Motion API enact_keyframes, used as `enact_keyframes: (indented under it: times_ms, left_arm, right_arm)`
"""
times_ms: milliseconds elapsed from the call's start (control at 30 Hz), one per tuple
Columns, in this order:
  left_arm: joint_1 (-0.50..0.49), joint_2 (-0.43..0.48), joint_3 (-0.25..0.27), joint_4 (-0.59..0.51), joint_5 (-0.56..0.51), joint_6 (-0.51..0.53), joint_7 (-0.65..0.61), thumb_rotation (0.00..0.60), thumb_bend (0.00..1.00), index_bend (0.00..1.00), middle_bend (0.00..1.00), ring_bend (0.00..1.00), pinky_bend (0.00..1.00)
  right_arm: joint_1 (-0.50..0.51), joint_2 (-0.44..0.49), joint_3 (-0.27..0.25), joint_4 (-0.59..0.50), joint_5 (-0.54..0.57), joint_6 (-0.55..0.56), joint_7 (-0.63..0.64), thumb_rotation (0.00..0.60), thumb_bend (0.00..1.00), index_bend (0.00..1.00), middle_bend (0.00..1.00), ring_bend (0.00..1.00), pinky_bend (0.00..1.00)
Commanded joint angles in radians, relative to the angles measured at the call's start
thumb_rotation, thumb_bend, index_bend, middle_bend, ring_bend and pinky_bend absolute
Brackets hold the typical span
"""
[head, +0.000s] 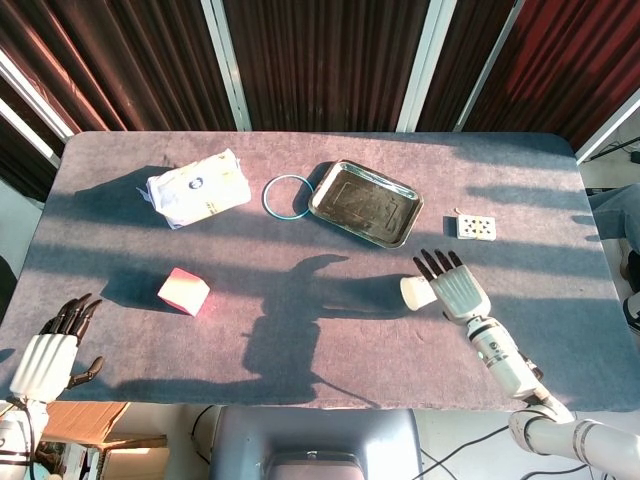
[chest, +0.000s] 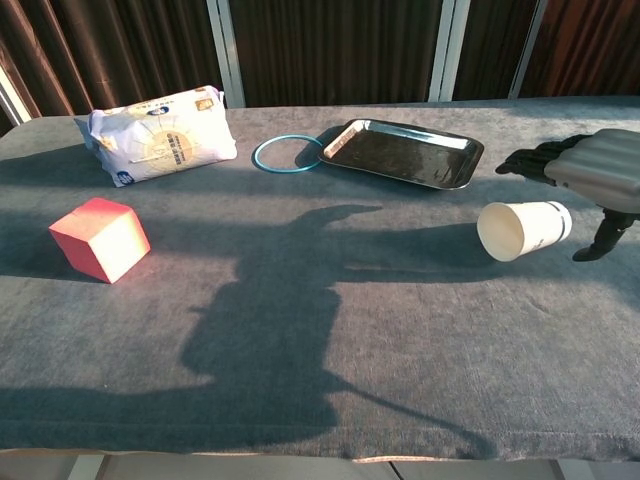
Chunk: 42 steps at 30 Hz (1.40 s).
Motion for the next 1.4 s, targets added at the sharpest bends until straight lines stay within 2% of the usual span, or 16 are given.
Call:
enact_keyframes:
  times_ms: [33, 167, 367, 667, 900, 1067, 1167, 1233, 1400]
  left_arm:
    - [0.000, 0.000, 0.000, 0.000, 0.000, 0.000, 0.001, 0.600, 0.30, 0.00, 0.00, 0.00, 0.23]
    - [-0.001, -0.002, 0.000, 0.000, 0.000, -0.002, 0.004, 0.600, 0.30, 0.00, 0.00, 0.00, 0.23]
    - [-0.004, -0.005, 0.000, 0.000, -0.002, -0.007, 0.013, 0.600, 0.30, 0.00, 0.00, 0.00, 0.23]
    - [-0.001, -0.003, -0.001, 0.000, -0.002, -0.002, 0.009, 0.600, 0.29, 0.00, 0.00, 0.00, 0.23]
    - [-0.001, -0.003, -0.001, -0.001, -0.003, 0.000, 0.009, 0.600, 0.30, 0.00, 0.00, 0.00, 0.23]
    - [-0.001, -0.003, -0.001, -0.001, -0.002, 0.000, 0.008, 0.600, 0.30, 0.00, 0.00, 0.00, 0.23]
    - [0.000, -0.002, -0.001, -0.001, -0.002, 0.001, 0.005, 0.600, 0.30, 0.00, 0.01, 0.00, 0.23]
    - [0.000, -0.002, -0.001, -0.001, -0.002, 0.000, 0.005, 0.600, 0.30, 0.00, 0.01, 0.00, 0.23]
    - [-0.001, -0.002, -0.001, -0.001, -0.002, 0.000, 0.004, 0.600, 0.30, 0.00, 0.01, 0.00, 0.23]
  right_arm:
    - [-0.008, 0.028, -0.004, 0.009, -0.018, 0.003, 0.144, 0.600, 0.18, 0.10, 0.08, 0.08, 0.23]
    - [-0.005, 0.042, -0.007, 0.057, -0.026, -0.025, 0.294, 0.600, 0.18, 0.16, 0.09, 0.10, 0.24]
    - [0.027, 0.006, -0.010, 0.171, -0.042, -0.074, 0.419, 0.600, 0.18, 0.30, 0.20, 0.19, 0.33]
    - [0.057, -0.083, -0.022, 0.318, -0.097, -0.052, 0.520, 0.600, 0.18, 0.45, 0.29, 0.32, 0.44]
    - [0.060, -0.111, -0.032, 0.362, -0.125, -0.024, 0.557, 0.600, 0.19, 0.50, 0.34, 0.37, 0.48]
    - [0.059, -0.156, -0.045, 0.438, -0.162, 0.031, 0.575, 0.600, 0.29, 0.57, 0.40, 0.44, 0.55]
    - [0.055, -0.180, -0.053, 0.488, -0.186, 0.074, 0.599, 0.600, 0.41, 0.62, 0.44, 0.49, 0.58]
    - [0.054, -0.186, -0.058, 0.507, -0.197, 0.090, 0.605, 0.600, 0.46, 0.65, 0.46, 0.51, 0.59]
    - [0.048, -0.182, -0.058, 0.524, -0.228, 0.176, 0.538, 0.600, 0.49, 0.68, 0.46, 0.51, 0.59]
